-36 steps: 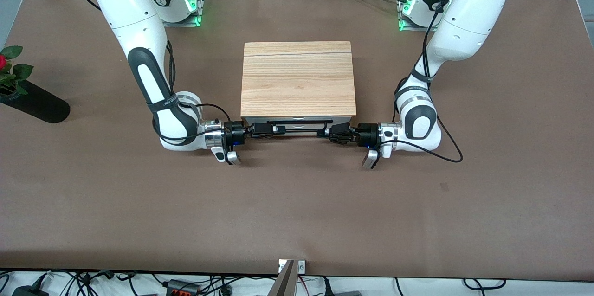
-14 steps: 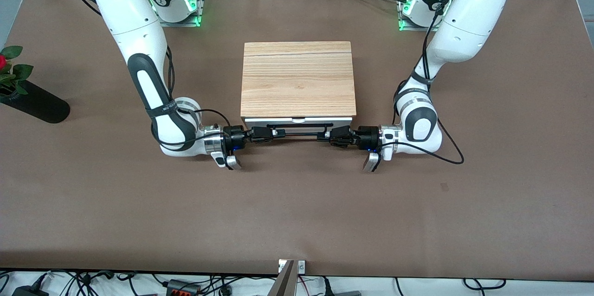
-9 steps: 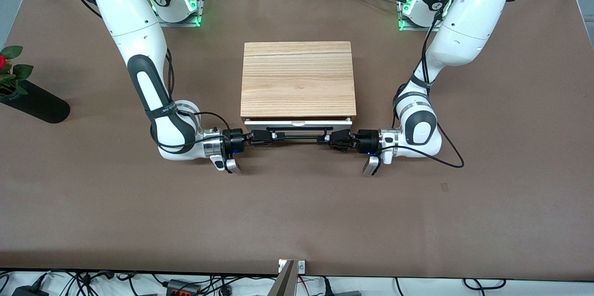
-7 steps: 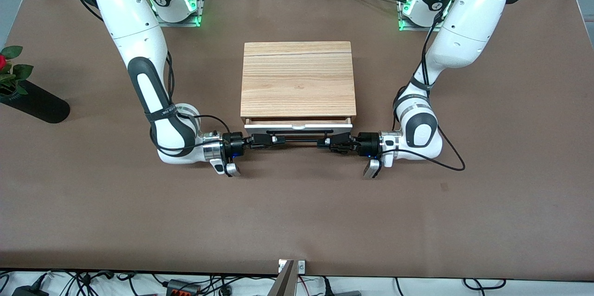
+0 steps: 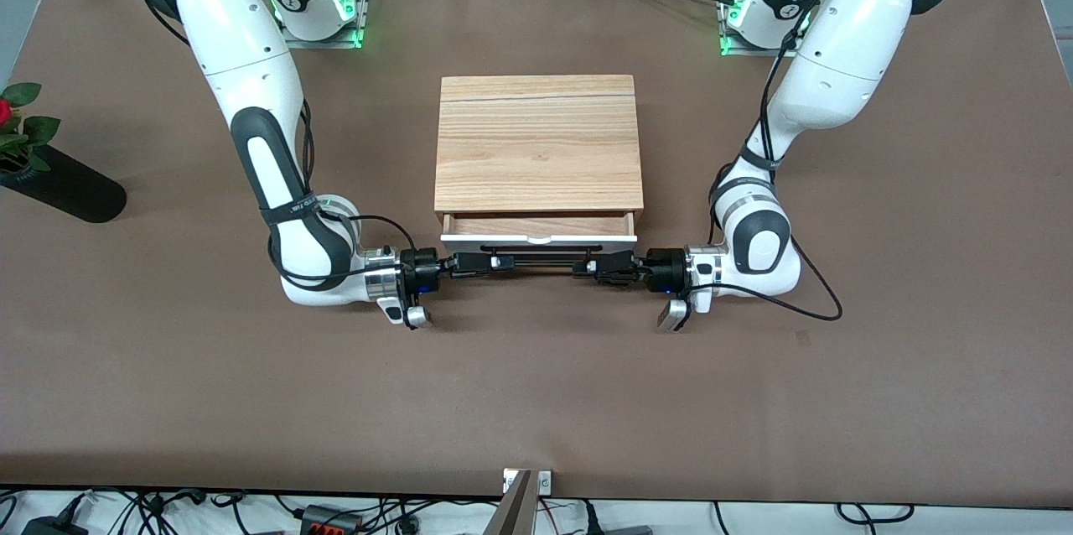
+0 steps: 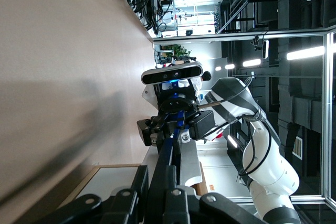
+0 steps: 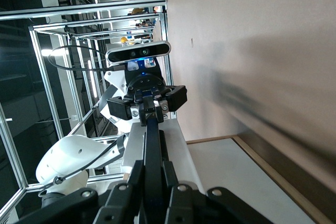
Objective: Pull top drawer with both arms simultaneously
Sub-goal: 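Pull the handle outward with both grippers, sliding the drawer open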
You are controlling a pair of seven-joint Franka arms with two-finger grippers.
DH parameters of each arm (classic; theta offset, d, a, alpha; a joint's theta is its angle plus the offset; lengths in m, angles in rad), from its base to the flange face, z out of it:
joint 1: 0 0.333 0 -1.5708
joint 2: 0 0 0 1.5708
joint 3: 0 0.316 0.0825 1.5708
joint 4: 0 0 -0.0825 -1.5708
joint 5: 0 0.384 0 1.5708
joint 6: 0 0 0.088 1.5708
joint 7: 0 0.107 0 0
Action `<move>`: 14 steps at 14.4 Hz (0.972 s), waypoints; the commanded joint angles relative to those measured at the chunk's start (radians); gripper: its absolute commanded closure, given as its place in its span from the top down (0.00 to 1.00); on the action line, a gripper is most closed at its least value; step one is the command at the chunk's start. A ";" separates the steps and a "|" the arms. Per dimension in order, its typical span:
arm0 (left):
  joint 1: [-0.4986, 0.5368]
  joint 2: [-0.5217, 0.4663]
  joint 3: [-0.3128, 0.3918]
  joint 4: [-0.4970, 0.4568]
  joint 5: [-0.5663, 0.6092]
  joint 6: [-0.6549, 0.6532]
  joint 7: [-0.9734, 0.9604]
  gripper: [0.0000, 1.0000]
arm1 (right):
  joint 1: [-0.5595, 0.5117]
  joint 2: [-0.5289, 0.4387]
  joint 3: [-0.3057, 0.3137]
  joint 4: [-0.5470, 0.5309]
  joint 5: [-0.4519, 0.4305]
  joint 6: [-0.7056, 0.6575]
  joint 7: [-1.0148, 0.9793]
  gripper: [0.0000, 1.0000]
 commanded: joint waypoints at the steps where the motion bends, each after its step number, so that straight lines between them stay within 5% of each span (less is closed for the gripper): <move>1: 0.032 0.011 0.012 0.030 -0.007 -0.035 -0.021 0.01 | -0.037 0.039 -0.066 0.078 -0.043 0.043 0.094 0.07; 8: 0.039 0.036 0.013 0.062 -0.005 -0.032 -0.051 0.01 | -0.037 0.092 -0.103 0.176 -0.045 0.042 0.155 0.13; 10: 0.039 0.044 0.013 0.071 -0.007 -0.030 -0.054 0.01 | -0.036 0.100 -0.112 0.193 -0.045 0.042 0.175 0.04; 14: 0.039 0.047 0.013 0.086 -0.005 -0.030 -0.056 0.01 | -0.037 0.106 -0.113 0.198 -0.045 0.042 0.177 0.04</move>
